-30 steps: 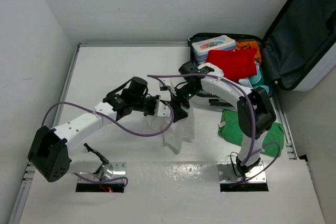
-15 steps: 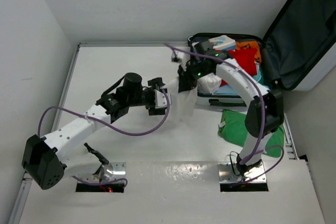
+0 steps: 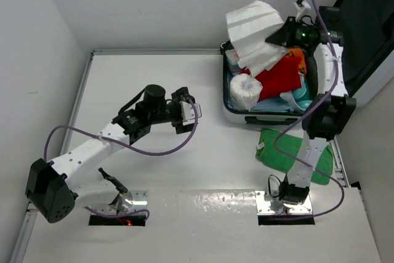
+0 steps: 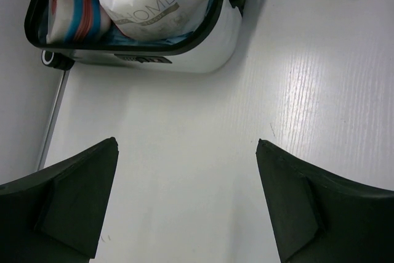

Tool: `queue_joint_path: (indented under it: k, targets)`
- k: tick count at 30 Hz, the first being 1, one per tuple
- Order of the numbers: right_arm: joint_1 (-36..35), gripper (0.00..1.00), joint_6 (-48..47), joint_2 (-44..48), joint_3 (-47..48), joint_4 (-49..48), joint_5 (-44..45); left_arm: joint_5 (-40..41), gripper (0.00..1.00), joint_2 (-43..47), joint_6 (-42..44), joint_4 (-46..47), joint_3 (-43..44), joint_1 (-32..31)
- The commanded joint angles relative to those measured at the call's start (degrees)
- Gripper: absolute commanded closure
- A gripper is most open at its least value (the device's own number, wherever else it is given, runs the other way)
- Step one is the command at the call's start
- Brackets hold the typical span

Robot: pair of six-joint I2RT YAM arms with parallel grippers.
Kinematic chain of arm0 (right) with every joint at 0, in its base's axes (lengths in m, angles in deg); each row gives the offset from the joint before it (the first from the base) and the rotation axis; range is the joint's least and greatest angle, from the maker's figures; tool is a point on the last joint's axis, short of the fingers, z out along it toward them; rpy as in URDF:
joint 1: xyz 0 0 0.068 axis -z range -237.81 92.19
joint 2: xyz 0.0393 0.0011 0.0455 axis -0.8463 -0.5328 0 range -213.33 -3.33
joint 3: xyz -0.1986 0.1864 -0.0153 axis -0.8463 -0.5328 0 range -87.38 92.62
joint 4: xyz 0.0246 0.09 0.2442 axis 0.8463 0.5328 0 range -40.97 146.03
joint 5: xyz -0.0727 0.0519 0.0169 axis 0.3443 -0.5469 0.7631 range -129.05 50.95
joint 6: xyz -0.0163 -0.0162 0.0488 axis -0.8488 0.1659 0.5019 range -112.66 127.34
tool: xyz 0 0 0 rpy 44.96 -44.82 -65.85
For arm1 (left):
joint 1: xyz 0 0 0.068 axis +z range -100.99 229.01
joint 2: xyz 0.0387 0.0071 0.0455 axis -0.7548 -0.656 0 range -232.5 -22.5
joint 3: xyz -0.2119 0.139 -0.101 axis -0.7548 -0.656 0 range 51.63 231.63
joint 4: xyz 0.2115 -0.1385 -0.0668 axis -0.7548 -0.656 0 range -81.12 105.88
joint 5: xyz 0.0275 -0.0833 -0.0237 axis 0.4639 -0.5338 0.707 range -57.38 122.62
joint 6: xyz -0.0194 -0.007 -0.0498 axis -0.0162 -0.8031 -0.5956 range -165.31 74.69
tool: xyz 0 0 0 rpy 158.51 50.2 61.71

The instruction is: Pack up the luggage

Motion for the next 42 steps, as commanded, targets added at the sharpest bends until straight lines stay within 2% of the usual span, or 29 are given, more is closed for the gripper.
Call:
queue_joint_path:
  k: [1, 6, 7, 9, 10, 12, 17, 18, 19, 20, 22, 24, 26, 27, 30, 31, 32, 33, 34, 35, 36, 37, 38, 39, 40, 42]
  targets:
    - [4.6, 1.0, 9.6, -4.0, 0.1, -0.5, -4.1, 0.7, 0.05, -0.4, -1.4, 0.5, 0.8, 0.4]
    - [9.5, 1.0, 4.1, -5.1, -8.3, 4.1, -1.4, 0.7, 0.05, -1.6, -1.4, 0.5, 1.3, 0.4]
    - [10.4, 0.93, 3.5, -6.4, -8.6, 6.9, -0.1, 0.7, 0.05, -1.6, -1.4, 0.5, 1.3, 0.4]
    - [11.5, 0.91, -1.8, -6.7, -8.2, 8.8, 3.3, 0.7, 0.05, -2.7, -1.4, 0.0, 1.8, 0.4]
    - [11.9, 0.97, -3.4, -7.3, -8.0, 11.9, 6.0, 0.7, 0.05, -2.7, -1.4, 0.0, 1.8, 0.4]
    - [12.3, 1.0, -6.5, -6.7, -8.1, 12.4, 11.3, 1.2, 0.05, -3.2, -1.4, 0.0, 1.8, 0.4]
    - [14.1, 1.0, -7.0, -4.6, -8.2, 11.1, 18.7, 0.6, 0.05, -4.8, -0.9, 0.0, 2.4, 0.4]
    - [14.1, 0.9, -7.0, -4.5, -8.4, 10.9, 19.3, 0.6, 0.05, -4.8, -0.9, 0.0, 2.4, 0.4]
    - [14.4, 0.72, -7.2, -4.4, -7.9, 11.2, 20.0, 0.6, 0.05, -4.8, -0.9, 0.0, 2.4, 0.4]
    - [14.2, 0.38, -7.7, -4.0, -7.3, 11.5, 20.8, 0.6, 0.05, -5.4, -0.9, 0.0, 2.9, 0.4]
    - [14.2, 0.27, -8.4, -3.2, -7.1, 12.2, 21.8, 1.3, 0.04, -5.9, -0.9, 0.0, 2.9, 0.4]
    - [14.3, 0.02, -10.1, -0.3, -7.7, 11.0, 22.8, 2.9, 0.04, -5.9, -2.1, 0.5, 2.9, 0.9]
    - [14.2, 0.0, -11.0, 3.3, -9.8, 10.4, 22.3, 3.4, 0.03, -5.9, -3.2, 1.1, 2.9, 0.9]
    - [14.3, 0.0, -14.0, 8.1, -10.6, 10.2, 20.4, 3.4, 0.03, -5.9, -4.2, 1.1, 2.9, 1.4]
    - [14.1, 0.0, -18.6, 14.4, -21.3, 5.9, 18.7, 3.4, 0.03, -7.2, -6.1, 2.3, 2.9, 2.1]
    - [14.1, 0.0, -20.2, 21.7, -23.5, 5.3, 18.7, 3.4, 0.03, -7.2, -7.2, 2.3, 2.9, 2.7]
    - [13.9, 0.0, -24.1, 24.0, -30.5, 4.6, 18.0, 4.0, 0.03, -7.8, -7.7, 2.9, 2.9, 2.7]
    - [13.8, 0.0, -25.9, 31.6, -33.2, 3.6, 17.9, 4.0, 0.03, -7.8, -8.4, 3.6, 2.9, 3.2]
    - [13.4, 0.0, -32.4, 34.2, -36.1, 3.6, 17.8, 4.5, 0.03, -7.8, -9.6, 3.6, 2.9, 3.9]
    - [13.4, 0.0, -34.9, 39.2, -44.2, 4.6, 15.6, 4.5, 0.03, -8.4, -10.1, 3.6, 3.4, 3.9]
    - [13.4, 0.0, -38.0, 41.2, -46.6, 8.6, 14.1, 4.5, 0.03, -8.4, -10.6, 3.6, 3.4, 4.5]
    - [13.3, 0.0, -52.6, 45.4, -49.0, 12.0, 12.4, 4.5, 0.03, -8.4, -10.6, 3.1, 4.0, 4.5]
    - [13.2, 0.0, -57.6, 49.3, -56.2, 18.3, 8.7, 4.0, 0.03, -8.4, -11.2, 3.1, 4.0, 5.1]
    - [12.2, 0.0, -61.4, 51.2, -58.8, 22.0, 8.7, 4.0, 0.03, -8.4, -11.3, 2.6, 4.0, 5.7]
    - [11.5, 0.02, -69.4, 56.0, -63.7, 23.3, 9.0, 4.0, 0.03, -8.9, -11.9, 2.6, 4.0, 5.7]
    - [7.7, 0.04, -72.1, 57.8, -69.6, 24.7, 12.1, 3.4, 0.03, -9.4, -12.6, 2.0, 4.6, 6.2]
